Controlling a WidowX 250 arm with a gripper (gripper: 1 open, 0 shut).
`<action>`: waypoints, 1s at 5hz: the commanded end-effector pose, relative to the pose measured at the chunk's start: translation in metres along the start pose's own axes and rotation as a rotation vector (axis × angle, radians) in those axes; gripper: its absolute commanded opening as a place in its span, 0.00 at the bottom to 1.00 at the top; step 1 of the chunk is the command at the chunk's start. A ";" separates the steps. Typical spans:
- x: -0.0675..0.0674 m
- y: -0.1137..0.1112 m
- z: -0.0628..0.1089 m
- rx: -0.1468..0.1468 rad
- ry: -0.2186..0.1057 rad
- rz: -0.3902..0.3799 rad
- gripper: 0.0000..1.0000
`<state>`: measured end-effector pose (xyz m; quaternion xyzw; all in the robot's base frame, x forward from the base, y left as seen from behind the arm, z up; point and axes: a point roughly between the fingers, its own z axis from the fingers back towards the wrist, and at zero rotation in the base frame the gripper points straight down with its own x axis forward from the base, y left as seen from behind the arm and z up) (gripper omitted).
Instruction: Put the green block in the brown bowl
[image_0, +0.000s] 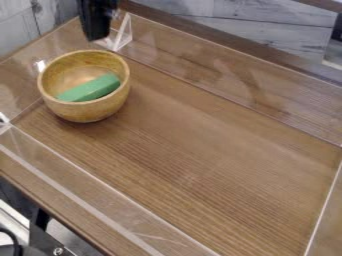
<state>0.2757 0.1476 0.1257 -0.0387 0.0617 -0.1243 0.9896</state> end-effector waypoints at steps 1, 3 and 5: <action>-0.002 0.011 -0.005 0.033 -0.023 0.021 0.00; 0.002 0.015 -0.001 0.033 -0.028 0.029 1.00; 0.007 -0.010 -0.020 0.050 -0.039 -0.068 1.00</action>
